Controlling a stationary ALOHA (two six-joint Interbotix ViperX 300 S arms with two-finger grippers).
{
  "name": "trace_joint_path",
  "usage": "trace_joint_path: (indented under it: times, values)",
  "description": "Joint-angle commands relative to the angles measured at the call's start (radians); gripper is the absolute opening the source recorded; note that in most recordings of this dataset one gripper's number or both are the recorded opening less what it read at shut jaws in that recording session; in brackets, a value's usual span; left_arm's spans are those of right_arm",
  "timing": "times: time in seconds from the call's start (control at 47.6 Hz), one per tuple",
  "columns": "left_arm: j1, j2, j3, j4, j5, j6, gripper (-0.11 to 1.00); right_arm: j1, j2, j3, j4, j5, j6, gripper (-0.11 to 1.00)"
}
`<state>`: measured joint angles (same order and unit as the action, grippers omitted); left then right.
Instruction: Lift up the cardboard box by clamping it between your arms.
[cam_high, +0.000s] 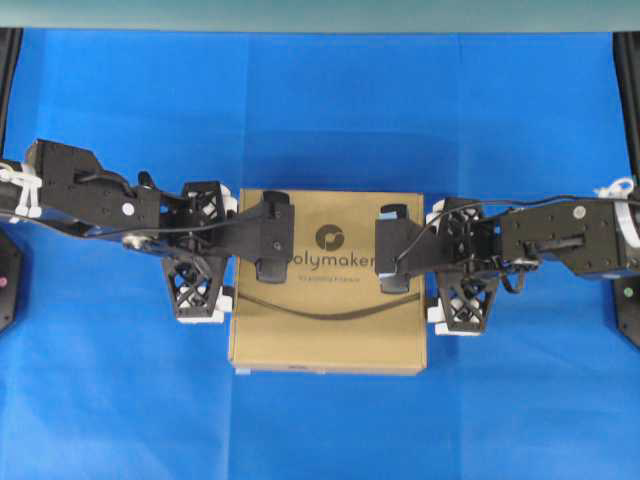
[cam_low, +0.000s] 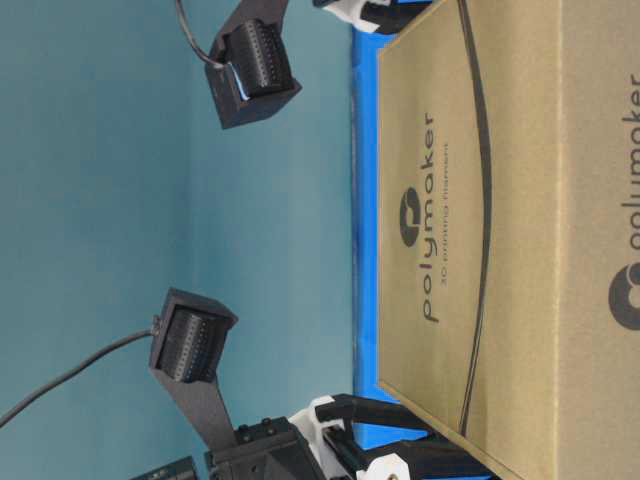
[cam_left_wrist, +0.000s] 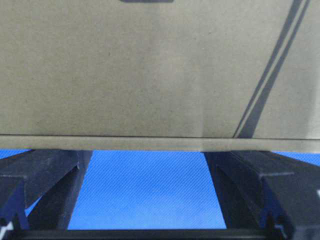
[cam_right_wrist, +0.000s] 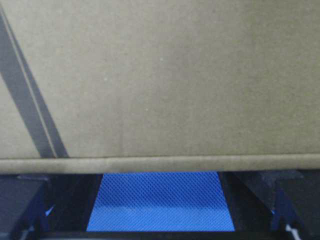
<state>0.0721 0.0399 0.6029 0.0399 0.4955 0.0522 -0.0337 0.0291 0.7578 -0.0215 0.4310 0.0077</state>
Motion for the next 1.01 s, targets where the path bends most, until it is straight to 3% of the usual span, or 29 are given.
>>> trace_joint_path:
  times: [0.0,0.273,0.63,0.987]
  values:
    - [0.014,0.0,-0.021,-0.003,-0.051,-0.014,0.84,-0.011,-0.006,-0.018,0.005,-0.054,-0.003,0.99]
    - [0.02,-0.015,0.02,-0.003,-0.051,-0.014,0.84,-0.029,-0.035,0.037,0.003,-0.078,-0.003,0.99]
    - [0.023,-0.067,0.075,-0.003,-0.052,-0.017,0.84,-0.029,-0.118,0.114,0.009,-0.204,0.003,0.99]
    - [0.02,-0.16,0.14,-0.003,-0.052,-0.026,0.84,-0.028,-0.238,0.21,0.017,-0.198,0.025,0.99]
